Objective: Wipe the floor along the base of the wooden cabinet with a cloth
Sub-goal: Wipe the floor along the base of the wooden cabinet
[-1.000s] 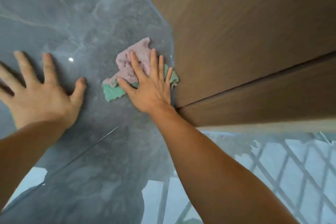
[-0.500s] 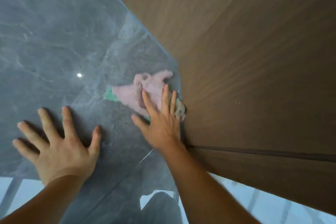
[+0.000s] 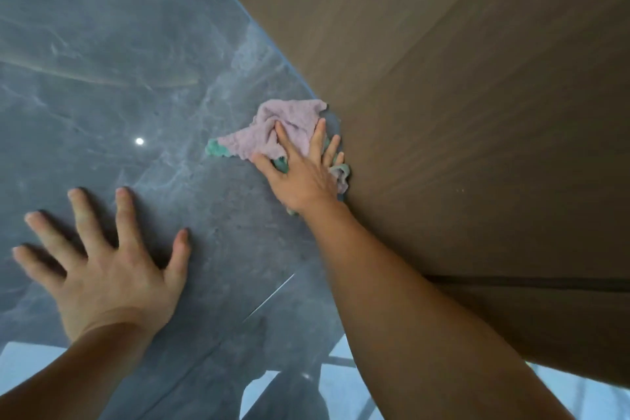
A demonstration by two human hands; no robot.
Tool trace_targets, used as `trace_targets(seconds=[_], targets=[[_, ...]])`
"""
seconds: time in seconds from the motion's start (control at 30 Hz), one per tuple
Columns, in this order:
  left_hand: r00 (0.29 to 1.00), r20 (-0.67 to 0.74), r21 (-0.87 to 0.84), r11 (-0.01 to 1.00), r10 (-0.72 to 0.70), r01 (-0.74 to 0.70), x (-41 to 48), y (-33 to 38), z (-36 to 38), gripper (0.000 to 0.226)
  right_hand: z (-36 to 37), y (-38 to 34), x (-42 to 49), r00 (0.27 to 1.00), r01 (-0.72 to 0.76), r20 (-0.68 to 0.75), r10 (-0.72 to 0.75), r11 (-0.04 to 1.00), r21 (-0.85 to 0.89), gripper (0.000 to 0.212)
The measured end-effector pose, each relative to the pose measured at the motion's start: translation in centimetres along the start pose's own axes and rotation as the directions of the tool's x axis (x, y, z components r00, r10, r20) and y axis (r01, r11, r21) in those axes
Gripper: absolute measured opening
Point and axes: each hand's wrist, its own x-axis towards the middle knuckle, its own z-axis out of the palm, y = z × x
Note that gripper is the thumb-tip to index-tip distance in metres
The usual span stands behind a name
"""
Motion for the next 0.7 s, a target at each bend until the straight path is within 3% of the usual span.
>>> trace_targets(seconds=[0.07,0.1,0.17,0.2,0.27,0.33,0.37,0.47,0.57,0.7], targets=[[1.0,-0.015,0.027,1.0,-0.001,0.001,-0.1,0.2,-0.2,0.091,-1.4,-1.7,0.9,0.997,-0.04,-0.058,0.046,0.994,0.103,0.061],[1.0,-0.012,0.038,0.999,-0.002,0.002,-0.2,0.3,-0.3,0.091,-1.7,-2.6,0.5,0.973,0.018,-0.228,0.024,0.983,0.182,0.053],[1.0,-0.02,0.049,0.999,0.003,-0.002,-0.2,0.2,-0.2,0.091,-1.6,-4.3,-0.2,0.824,0.241,-0.554,-0.118,0.959,0.153,0.04],[1.0,-0.027,0.055,0.998,0.009,-0.008,-0.1,0.1,-0.1,0.091,-1.3,-4.9,-0.2,0.788,0.322,-0.571,-0.231,0.945,0.062,0.036],[0.999,-0.037,0.067,0.998,0.014,-0.011,-0.1,0.1,0.0,0.091,-0.3,-5.5,0.6,0.859,0.384,-0.315,-0.404,0.915,-0.126,0.05],[0.999,-0.046,0.074,0.997,0.006,-0.002,-0.2,0.2,0.1,0.09,0.4,-4.8,2.5,0.916,0.379,-0.032,-0.399,0.891,-0.248,0.065],[0.999,-0.051,0.075,0.997,0.006,-0.002,-0.2,0.3,0.1,0.09,0.3,-3.8,3.7,0.928,0.362,0.02,-0.371,0.891,-0.276,0.068],[0.999,-0.053,0.076,0.997,0.013,-0.009,-0.1,0.3,0.1,0.09,-1.1,0.0,6.5,0.956,0.264,-0.035,-0.292,0.904,-0.338,0.07],[0.998,-0.053,0.076,0.997,0.023,-0.019,-0.2,0.3,0.0,0.091,-1.4,1.9,6.9,0.939,0.266,-0.102,-0.329,0.882,-0.389,0.072],[0.998,-0.06,0.059,0.998,0.001,0.002,-0.2,0.5,-0.3,0.089,-0.6,1.0,6.2,0.949,0.245,-0.126,-0.289,0.927,-0.284,0.077]])
